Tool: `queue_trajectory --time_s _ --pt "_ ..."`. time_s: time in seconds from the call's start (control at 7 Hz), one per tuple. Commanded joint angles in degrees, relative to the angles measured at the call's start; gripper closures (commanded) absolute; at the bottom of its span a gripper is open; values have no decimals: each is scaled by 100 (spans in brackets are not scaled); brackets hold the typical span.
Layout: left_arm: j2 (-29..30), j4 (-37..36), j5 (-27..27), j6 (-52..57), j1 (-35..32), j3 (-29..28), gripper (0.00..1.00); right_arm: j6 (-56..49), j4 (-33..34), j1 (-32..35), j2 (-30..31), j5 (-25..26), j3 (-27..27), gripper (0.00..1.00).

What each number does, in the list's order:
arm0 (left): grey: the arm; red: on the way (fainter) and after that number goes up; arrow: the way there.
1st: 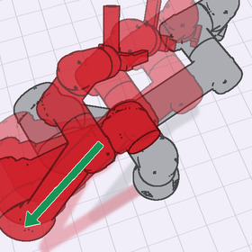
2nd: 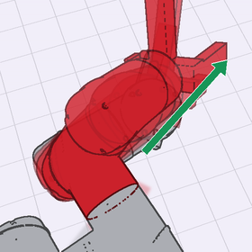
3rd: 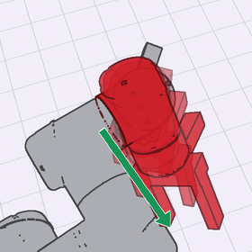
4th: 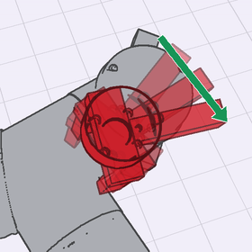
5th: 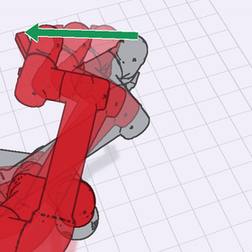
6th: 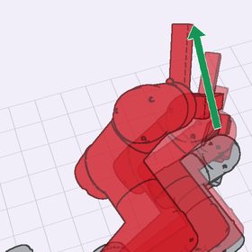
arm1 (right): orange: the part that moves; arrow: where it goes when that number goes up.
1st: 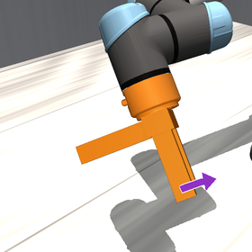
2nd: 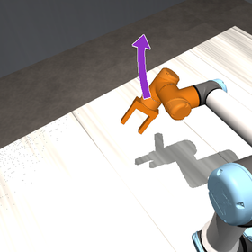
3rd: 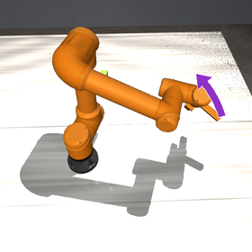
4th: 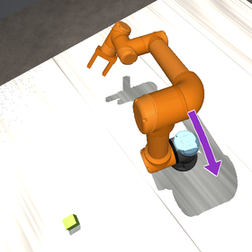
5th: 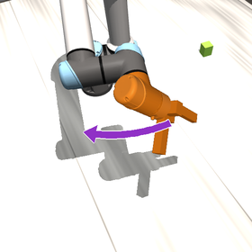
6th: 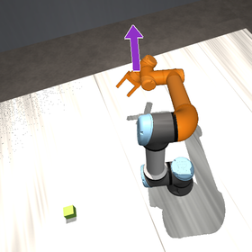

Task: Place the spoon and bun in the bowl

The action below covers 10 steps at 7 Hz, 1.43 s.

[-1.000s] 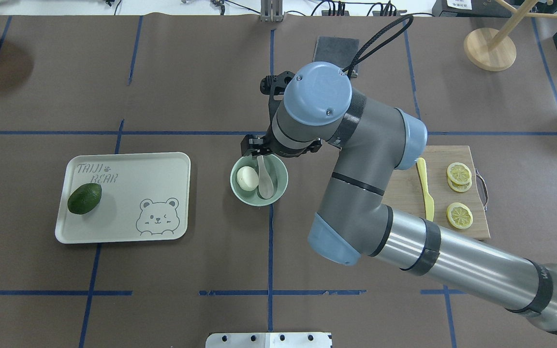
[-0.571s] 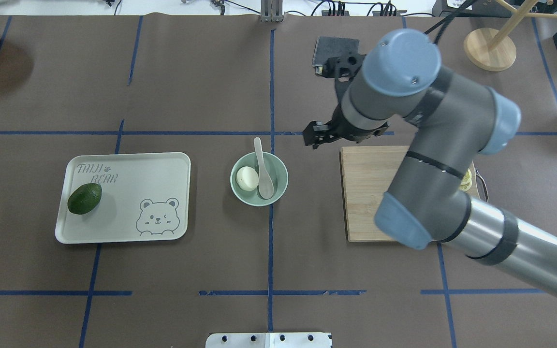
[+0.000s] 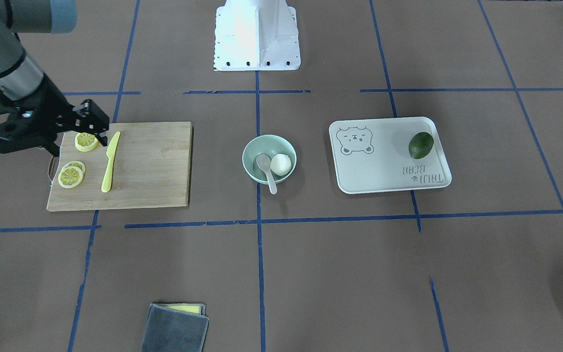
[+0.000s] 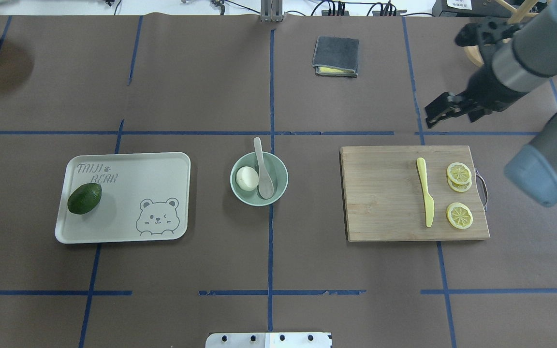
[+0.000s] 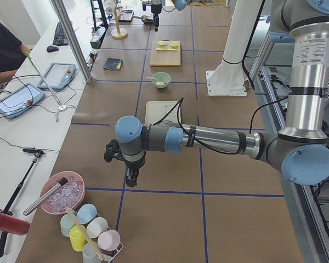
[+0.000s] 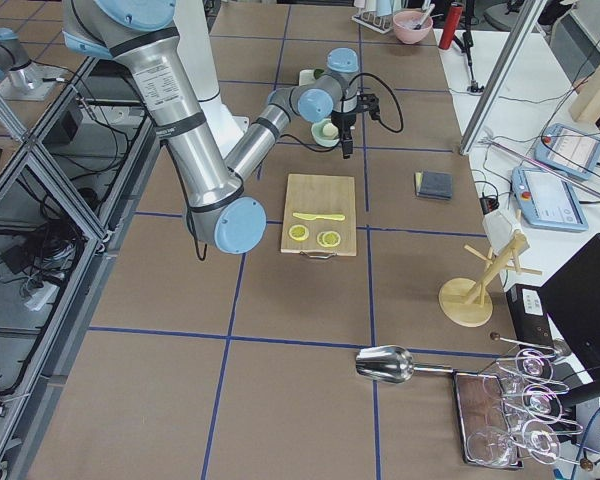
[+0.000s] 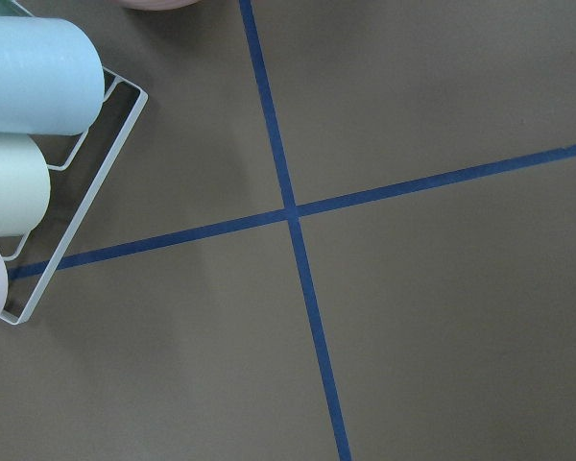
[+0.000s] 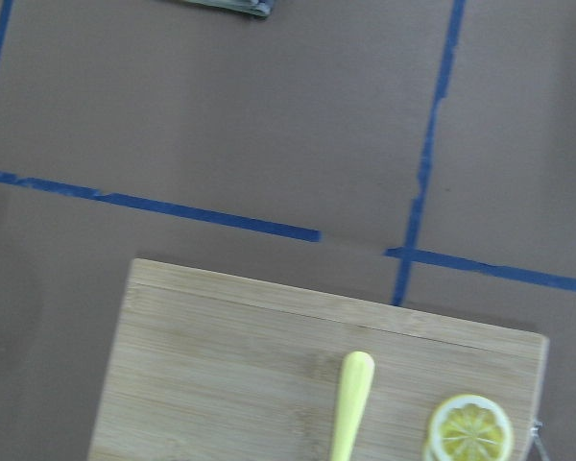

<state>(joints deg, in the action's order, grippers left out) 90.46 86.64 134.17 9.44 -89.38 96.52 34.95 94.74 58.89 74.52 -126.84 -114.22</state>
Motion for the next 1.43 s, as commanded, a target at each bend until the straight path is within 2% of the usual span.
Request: queue_trajectory --time_s 0.0,0.14,0.43,0.71,1.29 --pt "-11 11 4 5 -10 25 0 -1893 27 1243 1121 -455 -66 0" --pt "-19 11 30 5 -10 34 0 -2713 36 1666 1518 -430 56 0" --pt "-90 20 39 14 -1 42 0 -3840 71 2422 1890 -438 591 0" --pt "-90 20 39 5 -1 25 0 -5077 317 3196 1883 -464 1249 0" --pt "-203 11 21 5 -1 -132 0 -5182 229 3506 1891 -631 1587 0"
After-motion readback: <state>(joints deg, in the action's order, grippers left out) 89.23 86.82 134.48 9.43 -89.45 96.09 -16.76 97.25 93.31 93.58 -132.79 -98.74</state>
